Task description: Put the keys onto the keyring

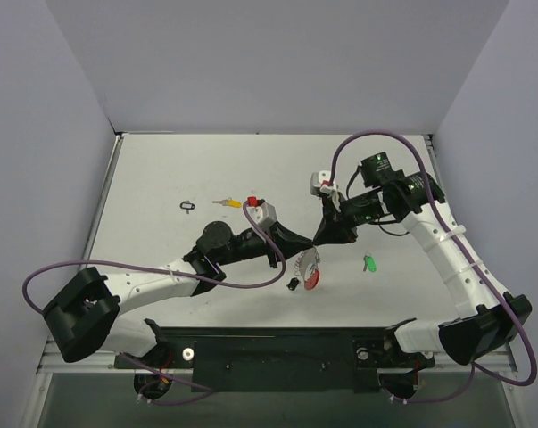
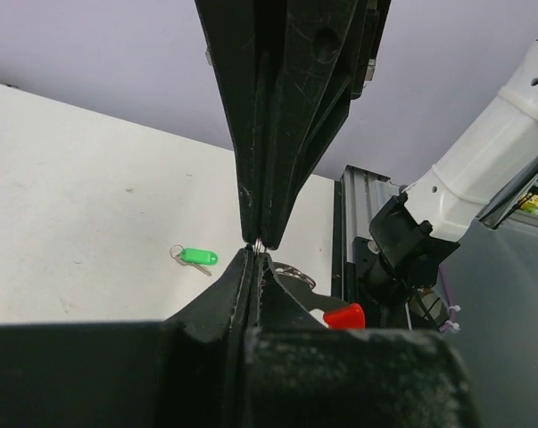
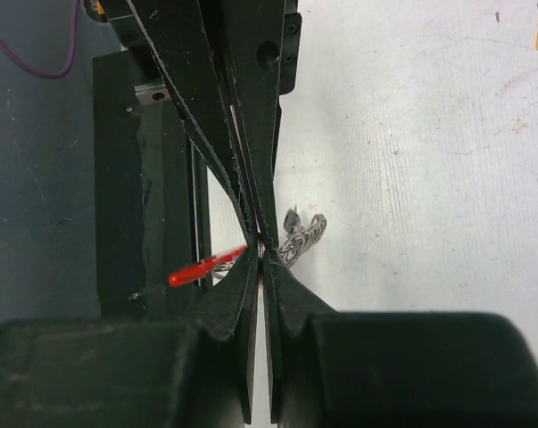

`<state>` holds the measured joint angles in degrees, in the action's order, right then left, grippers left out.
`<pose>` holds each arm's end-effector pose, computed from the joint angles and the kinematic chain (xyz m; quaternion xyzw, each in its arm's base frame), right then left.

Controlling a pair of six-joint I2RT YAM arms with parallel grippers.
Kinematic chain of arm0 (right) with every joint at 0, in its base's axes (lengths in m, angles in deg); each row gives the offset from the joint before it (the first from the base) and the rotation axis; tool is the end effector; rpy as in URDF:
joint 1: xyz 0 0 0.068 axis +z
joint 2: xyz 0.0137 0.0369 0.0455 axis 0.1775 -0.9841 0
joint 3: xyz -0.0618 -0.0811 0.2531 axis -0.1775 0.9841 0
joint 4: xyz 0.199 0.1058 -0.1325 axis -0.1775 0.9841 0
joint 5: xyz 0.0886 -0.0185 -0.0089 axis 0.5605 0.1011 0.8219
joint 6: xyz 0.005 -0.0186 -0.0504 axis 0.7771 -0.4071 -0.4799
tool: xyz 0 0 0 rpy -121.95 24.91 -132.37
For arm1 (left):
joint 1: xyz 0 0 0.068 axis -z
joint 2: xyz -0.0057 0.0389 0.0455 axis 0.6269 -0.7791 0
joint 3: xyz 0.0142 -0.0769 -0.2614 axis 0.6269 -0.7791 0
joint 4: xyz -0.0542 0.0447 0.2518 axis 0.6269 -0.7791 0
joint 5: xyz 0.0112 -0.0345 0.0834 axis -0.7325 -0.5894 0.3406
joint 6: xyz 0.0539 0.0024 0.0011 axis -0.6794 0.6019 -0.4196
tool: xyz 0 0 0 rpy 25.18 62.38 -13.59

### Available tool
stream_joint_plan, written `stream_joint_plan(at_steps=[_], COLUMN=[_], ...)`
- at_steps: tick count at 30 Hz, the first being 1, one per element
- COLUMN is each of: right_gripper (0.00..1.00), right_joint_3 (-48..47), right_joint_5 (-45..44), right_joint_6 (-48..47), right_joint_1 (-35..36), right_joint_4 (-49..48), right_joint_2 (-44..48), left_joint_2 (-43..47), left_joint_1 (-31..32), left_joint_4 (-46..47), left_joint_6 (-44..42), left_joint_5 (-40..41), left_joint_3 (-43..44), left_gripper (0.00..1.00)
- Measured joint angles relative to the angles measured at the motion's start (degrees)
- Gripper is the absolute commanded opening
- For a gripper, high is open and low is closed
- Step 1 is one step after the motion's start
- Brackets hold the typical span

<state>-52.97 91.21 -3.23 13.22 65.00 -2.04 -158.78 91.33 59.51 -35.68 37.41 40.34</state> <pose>0.2200 0.1285 0.3826 -0.5968 0.5829 0.3959 0.3839 0.1653 -0.2414 0.2837 0.3418 0.5443 -0.5594 0.5234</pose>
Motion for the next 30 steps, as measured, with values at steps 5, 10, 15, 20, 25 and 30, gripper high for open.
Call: stream_joint_plan(at_steps=[5, 10, 15, 20, 25, 30], right_gripper=[0.0, 0.0, 0.02, 0.14, 0.4, 0.55], right_joint_3=[0.0, 0.87, 2.95, 4.5, 5.16, 5.77], right_joint_5=[-1.33, -2.58, -4.48, -6.36, -9.09, -7.58], right_joint_6=[0.0, 0.15, 2.1, 4.0, 5.27, 3.72], right_joint_1=[0.35, 0.94, 1.7, 1.86, 1.01, 0.66], right_joint_4=[0.42, -0.13, -2.73, -5.2, -6.95, -7.32], right_joint_2=[0.0, 0.0, 0.02, 0.11, 0.17, 0.61], left_joint_2=[-0.33, -0.22, 1.33, 3.37, 4.07, 8.11], left_joint_1=[0.0, 0.04, 0.33, 0.39, 0.39, 0.39], left_joint_4=[-0.07, -0.46, -5.77, -11.65, -15.8, -14.97], left_joint_6=[1.27, 1.62, -0.42, -2.27, -2.84, -7.58], left_joint_5=[-0.55, -0.07, 2.23, 4.2, 4.7, 3.8], left_joint_3=[-0.04, -0.7, -0.72, -0.57, -0.83, -5.25], left_gripper=[0.0, 0.0, 0.0, 0.0, 0.0, 0.0])
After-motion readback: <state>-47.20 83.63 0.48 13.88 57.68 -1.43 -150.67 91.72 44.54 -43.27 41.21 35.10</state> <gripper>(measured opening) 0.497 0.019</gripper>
